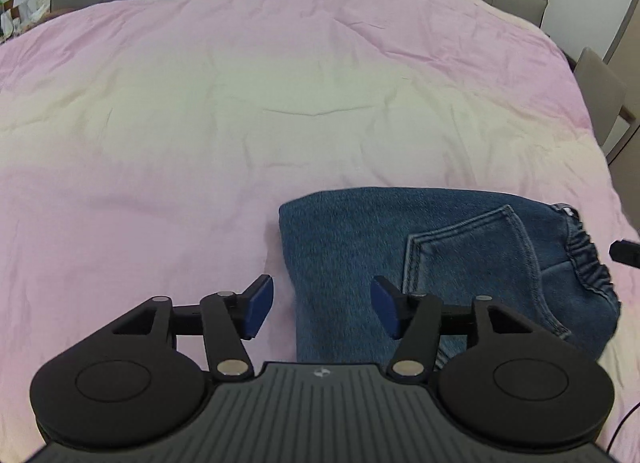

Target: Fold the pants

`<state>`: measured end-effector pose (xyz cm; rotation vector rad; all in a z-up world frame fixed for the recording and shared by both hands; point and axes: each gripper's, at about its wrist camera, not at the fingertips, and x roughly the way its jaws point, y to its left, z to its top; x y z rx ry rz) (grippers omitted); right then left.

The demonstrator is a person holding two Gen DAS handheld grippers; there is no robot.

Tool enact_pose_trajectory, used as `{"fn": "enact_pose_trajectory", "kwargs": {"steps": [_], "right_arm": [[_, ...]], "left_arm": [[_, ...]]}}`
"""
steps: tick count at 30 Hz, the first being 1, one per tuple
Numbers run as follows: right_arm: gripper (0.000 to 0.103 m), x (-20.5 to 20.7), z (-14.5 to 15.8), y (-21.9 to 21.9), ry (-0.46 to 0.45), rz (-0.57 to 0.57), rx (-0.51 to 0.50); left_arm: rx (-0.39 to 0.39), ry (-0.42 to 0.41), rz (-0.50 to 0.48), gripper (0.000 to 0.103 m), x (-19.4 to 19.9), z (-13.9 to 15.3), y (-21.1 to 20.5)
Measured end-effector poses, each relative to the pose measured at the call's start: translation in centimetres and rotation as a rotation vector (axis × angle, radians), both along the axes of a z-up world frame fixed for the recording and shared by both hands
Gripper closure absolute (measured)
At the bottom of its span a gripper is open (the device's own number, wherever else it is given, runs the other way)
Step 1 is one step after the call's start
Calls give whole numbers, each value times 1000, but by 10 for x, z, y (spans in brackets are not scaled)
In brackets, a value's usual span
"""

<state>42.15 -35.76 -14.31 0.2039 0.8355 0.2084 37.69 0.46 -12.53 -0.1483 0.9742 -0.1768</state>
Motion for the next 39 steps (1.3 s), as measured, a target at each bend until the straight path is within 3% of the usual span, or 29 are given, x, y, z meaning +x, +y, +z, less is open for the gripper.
{"fn": "enact_pose_trajectory", "kwargs": {"steps": [5, 10, 15, 19, 25, 28, 30, 34, 39], "right_arm": [[24, -51, -24, -46, 103, -176, 289], [18, -77, -82, -57, 231, -299, 536], [11, -70, -121, -54, 258, -331, 693], [9, -58, -132, -53, 282, -307, 726], [9, -44, -141, -46, 295, -274, 729], [9, -40, -144, -40, 291, -267, 707], [9, -38, -143, -36, 290, -268, 682], [9, -37, -138, -23, 271, -289, 626], [22, -43, -123, -20, 247, -288, 573]], "left_arm": [[-208, 44, 99, 26, -40, -9, 32], [-320, 101, 214, 25, -51, -39, 49], [-384, 124, 249, 24, -49, -61, 51], [-403, 137, 217, 19, -39, -72, 49], [-369, 143, 151, 20, -28, -85, 40], [-380, 157, 132, 27, -26, -88, 41], [-384, 167, 118, 38, -24, -88, 40], [-340, 174, 123, 43, -23, -82, 30], [-296, 142, 111, 60, -27, -66, 22]]}}
